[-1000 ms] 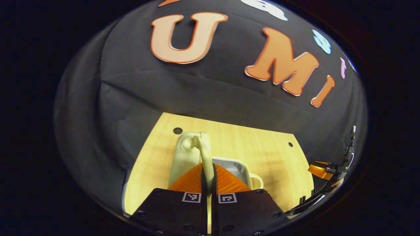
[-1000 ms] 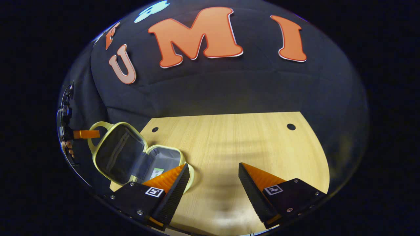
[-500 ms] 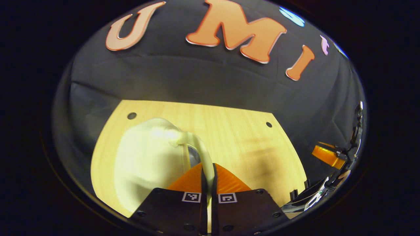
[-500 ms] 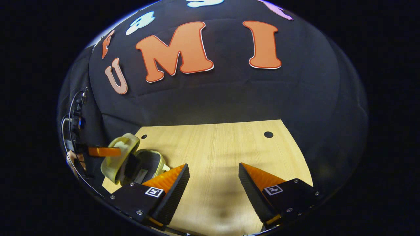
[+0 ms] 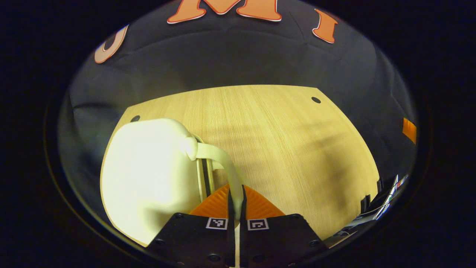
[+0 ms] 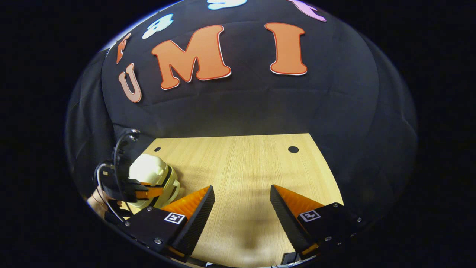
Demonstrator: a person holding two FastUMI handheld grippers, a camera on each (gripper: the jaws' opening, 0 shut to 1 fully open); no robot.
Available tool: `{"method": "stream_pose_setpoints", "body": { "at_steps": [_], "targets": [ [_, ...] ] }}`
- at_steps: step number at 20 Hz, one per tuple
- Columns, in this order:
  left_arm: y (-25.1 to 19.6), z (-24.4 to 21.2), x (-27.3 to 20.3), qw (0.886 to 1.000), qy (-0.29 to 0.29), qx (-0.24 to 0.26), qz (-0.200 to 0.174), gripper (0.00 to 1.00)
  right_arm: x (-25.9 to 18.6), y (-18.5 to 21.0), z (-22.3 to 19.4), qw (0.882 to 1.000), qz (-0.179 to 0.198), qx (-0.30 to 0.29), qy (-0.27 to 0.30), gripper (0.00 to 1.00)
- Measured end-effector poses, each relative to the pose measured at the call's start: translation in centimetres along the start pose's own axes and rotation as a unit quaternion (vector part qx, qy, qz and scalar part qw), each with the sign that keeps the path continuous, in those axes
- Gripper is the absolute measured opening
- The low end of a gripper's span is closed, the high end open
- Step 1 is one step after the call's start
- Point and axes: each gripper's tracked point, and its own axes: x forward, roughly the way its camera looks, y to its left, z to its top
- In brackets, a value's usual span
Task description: First open the suitcase, pack the skin care products into it, and then close the suitcase.
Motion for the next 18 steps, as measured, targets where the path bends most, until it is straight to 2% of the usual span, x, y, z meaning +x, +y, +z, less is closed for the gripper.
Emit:
{"method": "stream_pose_setpoints", "body": {
  "at_steps": [1, 3, 6, 7, 8, 9, 10, 13, 15, 17, 18],
  "targets": [
    [1.2, -0.4, -1.0, 1.000, 0.001, 0.002, 0.005, 0.05, -0.1, -0.4, -0.1, 1.000, -0.001, -0.001, -0.002, 0.96],
    [0.8, -0.1, -0.1, 0.999, 0.000, 0.024, 0.027, 0.05, -0.1, -0.9, -0.1, 1.000, -0.005, -0.007, -0.006, 0.96],
    [0.6, -0.3, 0.3, 0.998, 0.001, 0.047, 0.044, 0.11, -0.2, -1.1, -0.1, 1.000, -0.004, -0.007, -0.010, 0.96],
    [0.2, -0.3, 0.0, 0.999, -0.001, 0.042, 0.032, 0.11, -0.3, -1.0, -0.1, 1.000, -0.003, -0.004, -0.012, 0.96],
    [-0.1, -0.3, -0.1, 0.999, -0.003, 0.025, 0.026, 0.20, -0.3, -1.0, -0.1, 1.000, -0.001, -0.003, -0.015, 0.96],
    [-0.1, 0.4, -1.6, 1.000, -0.015, 0.010, 0.021, 0.20, -0.4, -0.9, -0.1, 1.000, -0.003, -0.005, -0.018, 0.96],
    [-0.4, 1.3, -3.0, 0.999, -0.038, -0.003, 0.016, 0.25, -0.4, -0.9, 0.0, 1.000, -0.007, -0.009, -0.023, 0.96],
    [-0.7, 6.2, -7.0, 0.990, -0.141, -0.014, 0.015, 0.99, -1.0, -0.4, 0.1, 0.999, -0.013, -0.011, -0.036, 0.96],
    [-0.4, 9.9, -10.6, 0.974, -0.222, -0.020, 0.028, 0.96, -1.9, -0.1, 0.7, 0.998, -0.021, -0.013, -0.058, 0.96],
    [-0.1, 13.2, -14.0, 0.952, -0.302, -0.018, 0.043, 0.96, -3.1, 0.7, 1.7, 0.995, -0.025, -0.014, -0.092, 0.96],
    [-0.9, 13.0, -13.4, 0.942, -0.330, -0.018, 0.052, 0.96, -3.7, 1.0, 2.0, 0.994, -0.028, -0.012, -0.106, 0.96]
  ]
}}
